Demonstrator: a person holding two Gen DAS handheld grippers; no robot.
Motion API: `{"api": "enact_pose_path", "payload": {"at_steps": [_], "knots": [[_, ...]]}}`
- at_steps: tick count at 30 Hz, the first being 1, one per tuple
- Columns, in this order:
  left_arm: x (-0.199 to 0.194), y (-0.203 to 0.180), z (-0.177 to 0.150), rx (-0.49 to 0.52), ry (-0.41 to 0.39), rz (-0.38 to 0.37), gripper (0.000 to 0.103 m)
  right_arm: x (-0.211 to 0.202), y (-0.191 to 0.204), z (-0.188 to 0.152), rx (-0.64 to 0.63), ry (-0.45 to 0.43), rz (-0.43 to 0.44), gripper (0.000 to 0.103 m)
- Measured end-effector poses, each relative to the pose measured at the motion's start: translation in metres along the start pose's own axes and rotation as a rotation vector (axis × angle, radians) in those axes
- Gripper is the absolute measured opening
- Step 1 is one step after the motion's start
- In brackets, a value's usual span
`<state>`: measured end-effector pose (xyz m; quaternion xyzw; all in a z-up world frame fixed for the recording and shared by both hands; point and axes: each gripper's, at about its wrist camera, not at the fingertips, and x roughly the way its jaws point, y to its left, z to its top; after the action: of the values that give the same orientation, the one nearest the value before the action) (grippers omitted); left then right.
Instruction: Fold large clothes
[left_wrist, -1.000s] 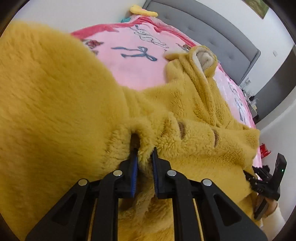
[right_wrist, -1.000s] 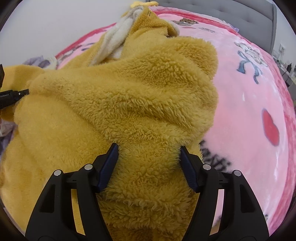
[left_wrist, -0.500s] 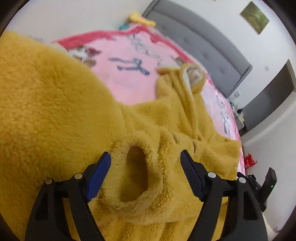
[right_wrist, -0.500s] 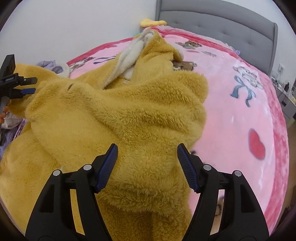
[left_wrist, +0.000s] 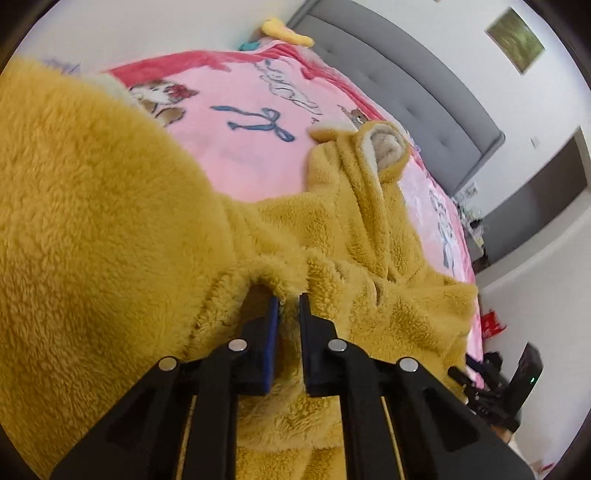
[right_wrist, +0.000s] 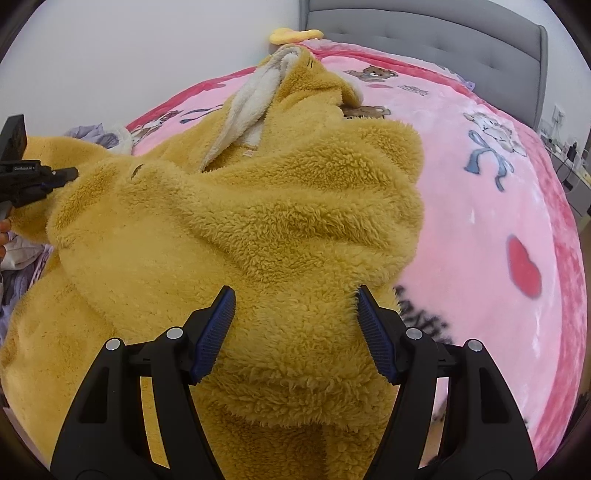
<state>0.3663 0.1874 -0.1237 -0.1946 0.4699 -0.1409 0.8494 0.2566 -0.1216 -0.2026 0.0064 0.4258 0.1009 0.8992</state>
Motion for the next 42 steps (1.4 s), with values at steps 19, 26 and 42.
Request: {"api": "enact_pose_path", "payload": {"at_steps": [19, 26, 42], "knots": [[-0.013, 0.021, -0.004, -0.090, -0.098, 0.033, 0.011, 0.011, -0.002, -0.007, -0.012, 0.029, -0.042, 0.061], [0.014, 0.028, -0.016, -0.044, 0.055, 0.158, 0.014, 0.031, 0.008, -0.016, -0.091, 0.098, -0.108, 0.063], [-0.040, -0.074, -0.071, 0.266, -0.250, 0.130, 0.088, -0.008, 0.004, 0.069, -0.258, -0.156, 0.058, 0.042]]}}
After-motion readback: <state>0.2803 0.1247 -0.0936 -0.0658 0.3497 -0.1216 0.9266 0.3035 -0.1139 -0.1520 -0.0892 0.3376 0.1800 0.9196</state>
